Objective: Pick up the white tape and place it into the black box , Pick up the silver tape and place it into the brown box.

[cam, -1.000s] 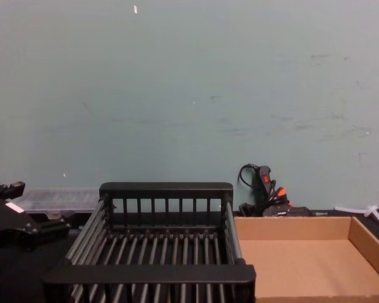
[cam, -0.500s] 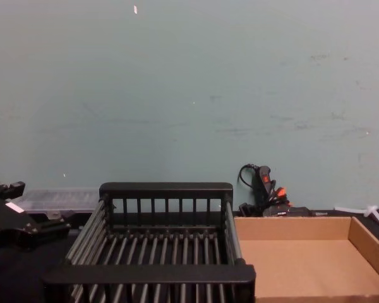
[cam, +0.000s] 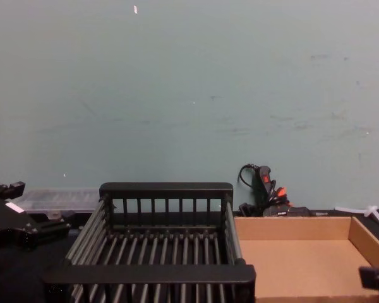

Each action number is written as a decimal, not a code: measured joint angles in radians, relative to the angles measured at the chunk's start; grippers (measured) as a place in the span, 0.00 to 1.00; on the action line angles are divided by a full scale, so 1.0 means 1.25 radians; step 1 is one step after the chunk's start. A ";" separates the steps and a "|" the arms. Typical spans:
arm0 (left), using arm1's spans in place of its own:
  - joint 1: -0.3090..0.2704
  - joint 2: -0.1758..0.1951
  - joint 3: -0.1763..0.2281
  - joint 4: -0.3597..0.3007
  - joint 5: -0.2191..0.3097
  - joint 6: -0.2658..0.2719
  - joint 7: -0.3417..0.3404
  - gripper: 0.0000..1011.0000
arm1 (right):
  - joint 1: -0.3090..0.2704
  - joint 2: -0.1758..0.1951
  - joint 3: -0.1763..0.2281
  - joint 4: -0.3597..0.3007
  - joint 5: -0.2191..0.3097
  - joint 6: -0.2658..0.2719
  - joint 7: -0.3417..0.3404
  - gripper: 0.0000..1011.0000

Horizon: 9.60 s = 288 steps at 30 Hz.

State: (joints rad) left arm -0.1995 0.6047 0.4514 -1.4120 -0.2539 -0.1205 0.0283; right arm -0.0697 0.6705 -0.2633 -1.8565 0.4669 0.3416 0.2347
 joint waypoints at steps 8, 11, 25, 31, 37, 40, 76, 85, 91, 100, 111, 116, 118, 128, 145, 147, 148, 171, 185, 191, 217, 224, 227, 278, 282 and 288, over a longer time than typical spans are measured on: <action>0.000 0.000 0.000 0.000 0.000 0.000 0.000 0.99 | 0.017 0.003 -0.017 -0.015 -0.001 0.058 0.043 0.99; 0.000 0.000 0.000 0.000 0.000 0.000 0.000 0.99 | 0.029 0.001 -0.028 -0.013 -0.005 0.071 0.060 0.99; 0.000 0.000 0.000 0.000 0.000 0.000 0.000 0.99 | 0.113 0.001 -0.111 0.018 -0.040 0.103 0.139 0.99; 0.000 0.000 0.000 0.000 0.000 0.000 0.000 0.99 | 0.147 0.001 -0.146 0.034 -0.058 0.105 0.168 0.99; 0.000 0.000 0.000 0.000 0.000 0.000 0.000 0.99 | 0.182 -0.003 -0.183 0.059 -0.081 0.107 0.194 0.99; 0.000 0.000 0.000 0.000 0.000 0.000 0.000 0.99 | 0.197 -0.005 -0.200 0.069 -0.090 0.109 0.206 0.99; 0.000 0.000 0.000 0.000 0.000 0.000 0.000 0.99 | 0.270 -0.044 -0.283 0.162 -0.165 0.133 0.268 0.99; 0.000 0.000 0.000 0.000 0.000 0.000 0.000 0.99 | 0.281 -0.050 -0.291 0.180 -0.171 0.136 0.277 0.99; 0.000 0.000 0.000 0.000 0.000 0.000 0.000 0.99 | 0.286 -0.054 -0.294 0.189 -0.174 0.136 0.279 0.99; 0.000 0.000 0.000 0.000 0.000 0.000 0.000 0.99 | 0.291 -0.057 -0.299 0.197 -0.179 0.136 0.285 0.99; 0.000 0.000 0.000 0.000 0.000 0.000 0.000 0.99 | 0.296 -0.063 -0.303 0.205 -0.184 0.138 0.287 0.99; 0.000 0.000 0.000 0.000 0.000 0.000 0.000 0.99 | 0.297 -0.065 -0.302 0.207 -0.184 0.139 0.288 0.99; 0.000 0.000 0.000 0.000 0.000 0.000 0.000 0.99 | 0.297 -0.065 -0.302 0.208 -0.184 0.139 0.288 0.99; 0.000 0.000 0.000 0.000 0.000 0.000 0.000 0.99 | 0.300 -0.069 -0.303 0.216 -0.184 0.139 0.289 0.99; 0.000 0.000 0.000 0.000 0.000 0.000 0.000 0.99 | 0.304 -0.072 -0.306 0.221 -0.184 0.140 0.289 0.99; 0.000 0.000 0.000 0.000 0.000 0.000 0.000 0.99 | 0.304 -0.072 -0.306 0.221 -0.184 0.140 0.289 0.99; 0.000 0.000 0.000 0.000 0.000 0.000 0.000 0.99 | 0.304 -0.072 -0.306 0.221 -0.184 0.140 0.289 0.99; 0.000 0.000 0.000 0.000 0.000 0.000 0.000 0.99 | 0.303 -0.072 -0.305 0.220 -0.184 0.140 0.289 0.44; 0.000 0.000 0.000 0.000 0.000 0.000 0.000 0.99 | 0.303 -0.072 -0.305 0.220 -0.184 0.140 0.289 0.10; 0.000 0.000 0.000 0.000 0.000 0.000 0.000 0.99 | 0.303 -0.072 -0.305 0.220 -0.184 0.140 0.289 0.10; 0.000 0.000 0.000 0.000 0.000 0.000 0.000 0.99 | 0.269 -0.019 -0.268 0.133 -0.117 0.039 0.315 0.10; 0.000 0.000 0.000 0.000 0.000 0.000 0.000 0.99 | 0.260 -0.003 -0.249 0.104 -0.092 -0.004 0.310 0.10; 0.000 0.000 0.000 0.000 0.000 0.000 0.000 0.99 | 0.259 0.001 -0.239 0.097 -0.084 -0.024 0.304 0.10; 0.000 0.000 0.000 0.000 0.000 0.000 0.000 0.99 | 0.502 -0.265 -0.259 0.461 -0.249 -0.218 0.173 0.10; 0.000 0.000 0.000 0.000 0.000 0.000 0.000 0.99 | 0.515 -0.290 -0.264 0.503 -0.278 -0.257 0.155 0.10; 0.000 0.000 0.000 0.000 0.000 0.000 0.000 0.99 | 0.530 -0.324 -0.273 0.563 -0.326 -0.309 0.124 0.10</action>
State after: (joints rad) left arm -0.1995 0.6047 0.4514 -1.4120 -0.2539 -0.1205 0.0283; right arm 0.5933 0.2659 -0.6040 -1.1522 0.0594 -0.0442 0.3899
